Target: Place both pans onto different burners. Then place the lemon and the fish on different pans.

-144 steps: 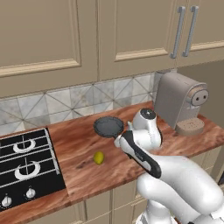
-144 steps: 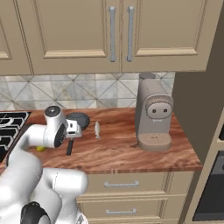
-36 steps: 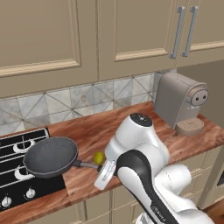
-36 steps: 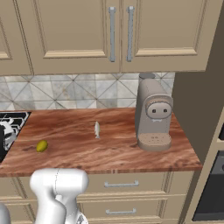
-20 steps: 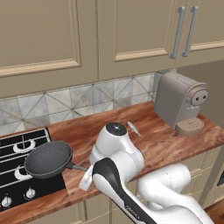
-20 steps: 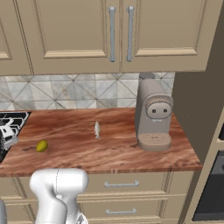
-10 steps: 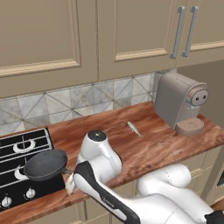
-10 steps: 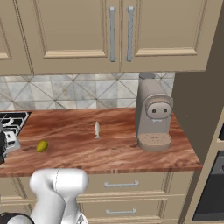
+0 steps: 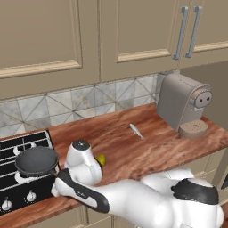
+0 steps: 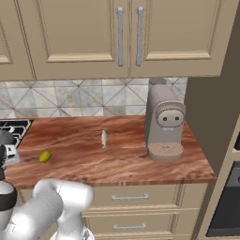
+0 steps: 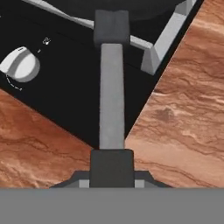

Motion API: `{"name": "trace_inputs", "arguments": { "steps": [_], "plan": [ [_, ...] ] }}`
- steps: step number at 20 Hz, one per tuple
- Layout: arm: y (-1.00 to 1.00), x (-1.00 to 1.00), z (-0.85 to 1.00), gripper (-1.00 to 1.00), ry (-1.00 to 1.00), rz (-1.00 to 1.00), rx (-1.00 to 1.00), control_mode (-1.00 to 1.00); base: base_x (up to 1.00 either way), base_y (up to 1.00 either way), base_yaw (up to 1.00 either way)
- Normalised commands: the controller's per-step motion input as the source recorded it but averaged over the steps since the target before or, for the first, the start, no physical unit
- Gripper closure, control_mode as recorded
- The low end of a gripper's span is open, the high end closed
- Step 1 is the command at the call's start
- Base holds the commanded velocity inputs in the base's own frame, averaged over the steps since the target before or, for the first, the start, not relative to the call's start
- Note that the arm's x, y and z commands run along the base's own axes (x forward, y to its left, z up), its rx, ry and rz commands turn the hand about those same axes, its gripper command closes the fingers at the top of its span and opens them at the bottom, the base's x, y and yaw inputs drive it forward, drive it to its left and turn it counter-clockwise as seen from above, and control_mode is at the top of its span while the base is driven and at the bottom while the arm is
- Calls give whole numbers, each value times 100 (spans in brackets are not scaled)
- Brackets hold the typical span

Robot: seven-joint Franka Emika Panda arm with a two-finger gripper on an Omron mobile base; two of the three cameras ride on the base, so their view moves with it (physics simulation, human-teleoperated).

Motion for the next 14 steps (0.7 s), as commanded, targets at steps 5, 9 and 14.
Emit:
{"name": "trace_inputs", "arguments": {
  "steps": [5,9,14],
  "plan": [
    [50,19,-28,100,2,-2,-8,-100,0,0,0],
    [20,-7,-8,100,0,-2,-13,-100,0,0,0],
    [0,-30,0,100,0,-6,-15,-100,0,0,0]
  ]
}}
